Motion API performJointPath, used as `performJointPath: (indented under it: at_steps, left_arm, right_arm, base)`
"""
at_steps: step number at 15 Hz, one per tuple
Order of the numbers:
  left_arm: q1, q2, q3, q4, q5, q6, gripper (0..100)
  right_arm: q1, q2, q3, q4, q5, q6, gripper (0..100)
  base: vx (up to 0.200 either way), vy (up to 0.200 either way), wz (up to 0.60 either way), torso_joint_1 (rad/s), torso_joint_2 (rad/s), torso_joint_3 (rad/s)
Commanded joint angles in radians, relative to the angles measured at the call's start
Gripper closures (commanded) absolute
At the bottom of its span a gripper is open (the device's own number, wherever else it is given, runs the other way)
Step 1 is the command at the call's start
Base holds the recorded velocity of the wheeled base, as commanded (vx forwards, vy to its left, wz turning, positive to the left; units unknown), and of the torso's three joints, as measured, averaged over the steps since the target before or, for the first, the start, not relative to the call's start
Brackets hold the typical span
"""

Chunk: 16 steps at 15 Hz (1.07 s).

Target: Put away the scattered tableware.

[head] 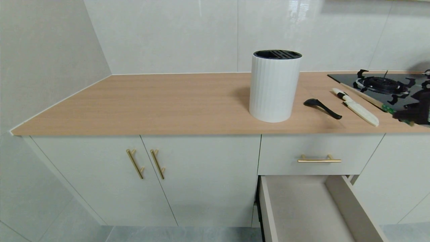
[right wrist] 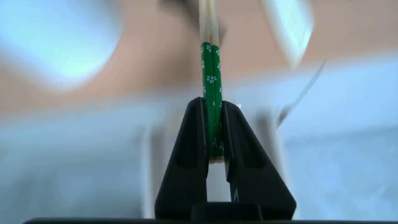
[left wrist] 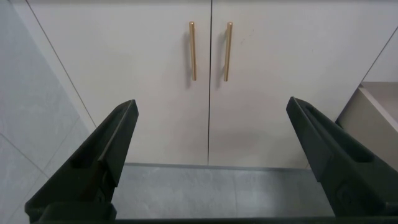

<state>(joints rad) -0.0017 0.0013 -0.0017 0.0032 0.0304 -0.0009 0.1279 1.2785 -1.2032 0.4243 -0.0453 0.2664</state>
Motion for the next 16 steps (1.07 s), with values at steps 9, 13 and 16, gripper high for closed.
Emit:
performJointPath:
  at_steps: [9,13,16]
  left_arm:
    - [0.000,0.000,0.000,0.000,0.000,-0.001,0]
    - [0.000,0.000,0.000,0.000,0.000,-0.001,0]
    - [0.000,0.000,0.000,0.000,0.000,-0.001,0]
  right_arm:
    - [0.082,-0.050,0.037,0.651,0.213,-0.045,100]
    - [0.079,0.117,0.096,0.577,0.211,-0.039,100]
    - [0.076,0.140,0.126,0.525,0.209,-0.036,100]
  base:
    - [0.000,0.000,0.00,0.000,0.00,0.000]
    - [0.000,0.000,0.00,0.000,0.00,0.000]
    - [0.000,0.000,0.00,0.000,0.00,0.000]
